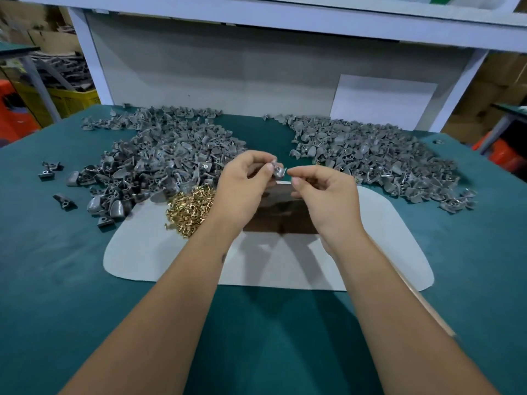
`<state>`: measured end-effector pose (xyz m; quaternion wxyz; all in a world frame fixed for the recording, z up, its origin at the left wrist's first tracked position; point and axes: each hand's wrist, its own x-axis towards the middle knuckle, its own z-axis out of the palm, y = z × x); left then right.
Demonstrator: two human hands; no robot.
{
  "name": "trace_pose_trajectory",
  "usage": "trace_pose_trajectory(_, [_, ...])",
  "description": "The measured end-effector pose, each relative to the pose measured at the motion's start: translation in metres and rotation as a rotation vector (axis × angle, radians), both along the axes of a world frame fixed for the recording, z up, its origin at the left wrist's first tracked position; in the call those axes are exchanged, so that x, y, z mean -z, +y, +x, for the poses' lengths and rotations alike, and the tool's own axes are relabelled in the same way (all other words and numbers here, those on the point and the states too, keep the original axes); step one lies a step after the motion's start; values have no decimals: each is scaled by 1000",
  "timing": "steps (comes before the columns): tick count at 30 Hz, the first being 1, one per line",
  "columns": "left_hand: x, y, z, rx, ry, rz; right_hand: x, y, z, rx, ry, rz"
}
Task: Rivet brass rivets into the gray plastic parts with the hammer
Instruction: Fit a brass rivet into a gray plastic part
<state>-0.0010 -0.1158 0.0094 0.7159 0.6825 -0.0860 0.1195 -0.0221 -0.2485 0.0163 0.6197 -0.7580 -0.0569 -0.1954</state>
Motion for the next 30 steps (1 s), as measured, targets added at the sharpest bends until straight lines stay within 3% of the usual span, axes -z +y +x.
trace_pose_trajectory(7, [7, 4, -10, 8, -83, 138, -1, 1, 0, -76, -31, 56])
trace_pose_trajectory(18, [6, 4, -13, -6, -53, 62, 3, 2, -1, -63, -59, 27])
trace_pose_trajectory(24, [4, 6, -13, -16, -18, -92, 4, 10, -5, -191, -34, 256])
trace_pose_trajectory(30, [5, 7, -15, 65, -32, -3, 1, 13, -5, -229, 26, 509])
